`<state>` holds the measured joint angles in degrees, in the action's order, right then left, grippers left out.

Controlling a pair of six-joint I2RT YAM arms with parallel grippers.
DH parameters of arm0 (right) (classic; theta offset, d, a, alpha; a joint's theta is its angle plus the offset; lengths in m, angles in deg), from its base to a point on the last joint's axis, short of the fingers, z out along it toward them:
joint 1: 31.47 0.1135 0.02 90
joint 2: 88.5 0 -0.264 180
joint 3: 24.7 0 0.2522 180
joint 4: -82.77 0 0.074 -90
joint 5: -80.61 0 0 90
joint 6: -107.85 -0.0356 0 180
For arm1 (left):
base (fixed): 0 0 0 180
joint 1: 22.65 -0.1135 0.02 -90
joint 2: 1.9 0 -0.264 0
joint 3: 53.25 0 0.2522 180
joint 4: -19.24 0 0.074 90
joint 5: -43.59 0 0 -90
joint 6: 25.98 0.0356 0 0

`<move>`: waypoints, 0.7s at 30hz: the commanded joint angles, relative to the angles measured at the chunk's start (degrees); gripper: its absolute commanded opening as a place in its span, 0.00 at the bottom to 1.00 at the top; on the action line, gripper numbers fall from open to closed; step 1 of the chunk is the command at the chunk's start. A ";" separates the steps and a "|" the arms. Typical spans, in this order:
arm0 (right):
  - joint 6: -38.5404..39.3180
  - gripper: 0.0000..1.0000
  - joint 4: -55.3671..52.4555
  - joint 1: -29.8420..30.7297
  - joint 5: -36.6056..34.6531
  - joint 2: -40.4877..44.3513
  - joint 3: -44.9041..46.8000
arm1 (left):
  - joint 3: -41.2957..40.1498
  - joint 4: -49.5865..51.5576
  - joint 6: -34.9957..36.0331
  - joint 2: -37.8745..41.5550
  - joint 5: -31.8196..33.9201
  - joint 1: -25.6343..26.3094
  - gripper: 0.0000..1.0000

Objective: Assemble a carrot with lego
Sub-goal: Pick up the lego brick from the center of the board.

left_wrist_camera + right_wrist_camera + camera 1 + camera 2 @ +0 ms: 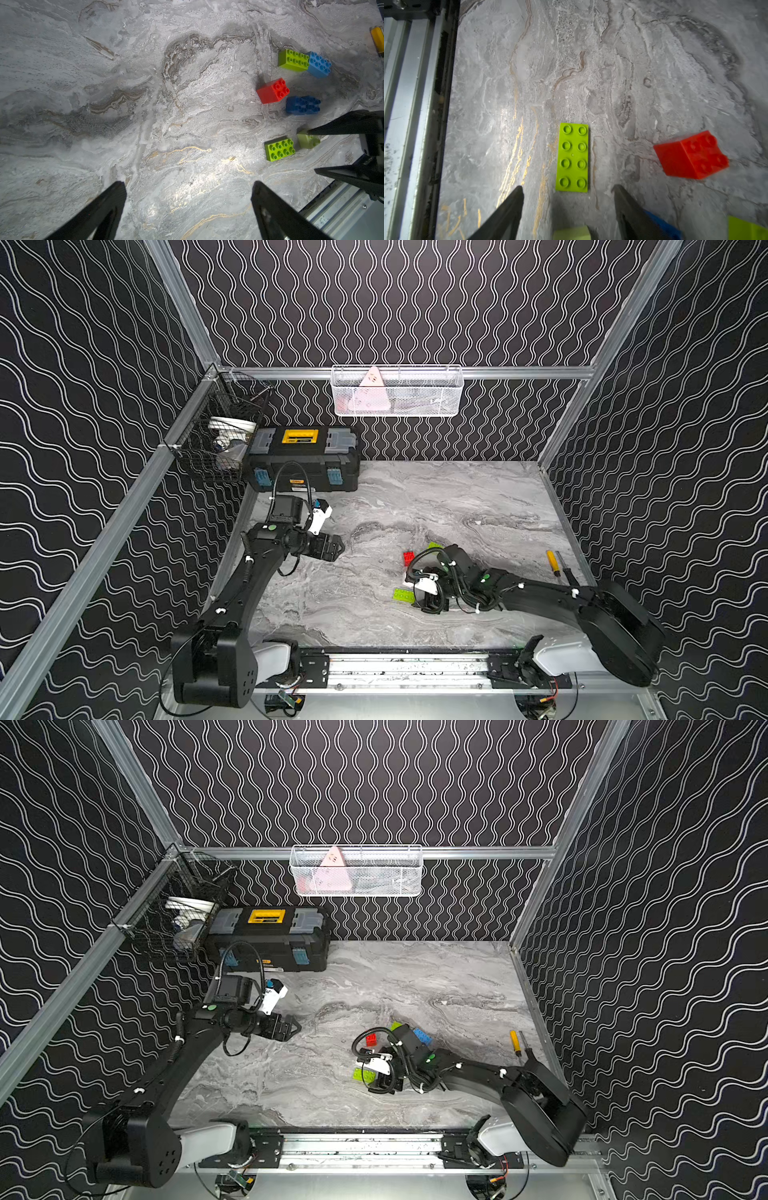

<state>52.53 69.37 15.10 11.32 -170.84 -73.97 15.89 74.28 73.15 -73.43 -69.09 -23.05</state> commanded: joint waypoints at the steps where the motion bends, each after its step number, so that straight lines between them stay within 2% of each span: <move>1: 2.12 0.62 -0.68 0.19 3.80 -4.50 -3.52 | 0.52 1.17 0.45 -0.54 -1.49 -0.04 0.99; 9: 0.22 0.60 -3.21 0.63 3.95 -10.35 -7.70 | 0.68 1.30 0.54 -1.35 -2.02 -0.02 0.99; 16: 1.43 0.59 -4.27 2.15 0.89 -12.34 -8.53 | 0.70 1.41 0.53 -1.11 -2.02 -0.03 0.99; 21: 1.23 0.54 -4.72 3.26 -1.49 -13.78 -9.77 | 0.70 1.44 0.59 -1.11 -2.11 -0.04 0.99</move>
<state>53.23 65.98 18.05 11.03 -184.11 -83.00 16.00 74.69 73.15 -74.65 -70.42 -23.05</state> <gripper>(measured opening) 0.552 0.989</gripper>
